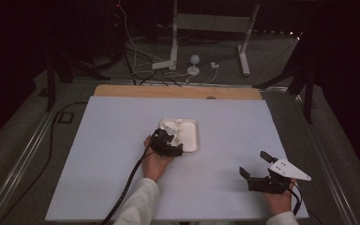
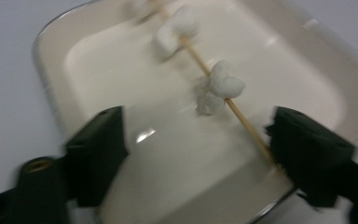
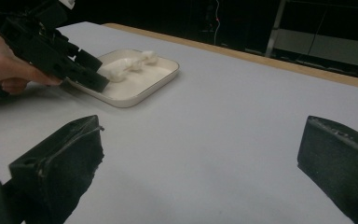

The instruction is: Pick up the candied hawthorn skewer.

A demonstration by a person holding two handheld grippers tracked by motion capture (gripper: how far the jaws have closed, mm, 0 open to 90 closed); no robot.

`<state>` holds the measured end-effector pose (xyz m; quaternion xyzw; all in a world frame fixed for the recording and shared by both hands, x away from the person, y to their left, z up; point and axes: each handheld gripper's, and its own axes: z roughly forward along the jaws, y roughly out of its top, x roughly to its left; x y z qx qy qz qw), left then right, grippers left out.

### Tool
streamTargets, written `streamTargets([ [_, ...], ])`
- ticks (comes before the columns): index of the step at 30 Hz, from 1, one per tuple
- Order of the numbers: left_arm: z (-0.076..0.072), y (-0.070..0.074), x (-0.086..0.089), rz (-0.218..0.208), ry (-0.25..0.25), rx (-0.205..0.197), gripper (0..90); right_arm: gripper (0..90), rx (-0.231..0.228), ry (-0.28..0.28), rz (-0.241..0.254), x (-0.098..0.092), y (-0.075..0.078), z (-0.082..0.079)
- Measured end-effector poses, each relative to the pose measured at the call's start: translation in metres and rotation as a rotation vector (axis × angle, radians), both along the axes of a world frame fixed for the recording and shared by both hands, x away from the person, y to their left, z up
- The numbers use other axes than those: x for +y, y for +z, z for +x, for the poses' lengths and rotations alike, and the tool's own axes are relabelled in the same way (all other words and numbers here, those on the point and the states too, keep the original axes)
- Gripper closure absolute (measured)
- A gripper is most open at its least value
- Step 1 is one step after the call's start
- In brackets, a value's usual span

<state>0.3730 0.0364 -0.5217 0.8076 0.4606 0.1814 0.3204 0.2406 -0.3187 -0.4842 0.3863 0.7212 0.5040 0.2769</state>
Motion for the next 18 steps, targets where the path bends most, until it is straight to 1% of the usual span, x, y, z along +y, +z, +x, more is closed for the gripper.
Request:
streamTargets([
  [3, -0.002, 0.004, 0.004, 0.012, -0.014, 0.012, 42.4, 0.0, 0.001, -0.001, -0.001, 0.0, 0.0, 0.0],
  [5, -0.002, 0.007, 0.007, 0.018, -0.01, 0.029, 53.2, 0.0, -0.001, 0.0, -0.003, 0.001, 0.0, 0.0],
  [8, -0.002, 0.01, 0.011, 0.014, 0.004, 0.064, 65.7, 0.0, -0.001, 0.001, -0.005, 0.001, 0.0, 0.0],
  [12, 0.001, 0.012, 0.017, -0.022, 0.021, 0.113, 78.0, 0.0, 0.001, 0.0, -0.005, 0.001, 0.0, 0.0],
  [14, 0.003, 0.012, 0.021, -0.042, 0.028, 0.134, 86.6, 0.0, 0.001, 0.001, -0.006, 0.001, 0.0, 0.0],
  [16, 0.005, 0.013, 0.024, -0.056, 0.028, 0.148, 89.6, 0.0, 0.003, 0.001, -0.006, 0.001, 0.0, 0.0],
  [18, 0.004, 0.013, 0.025, -0.045, 0.036, 0.14, 90.0, 0.0, 0.003, 0.001, -0.006, 0.001, 0.0, 0.0],
])
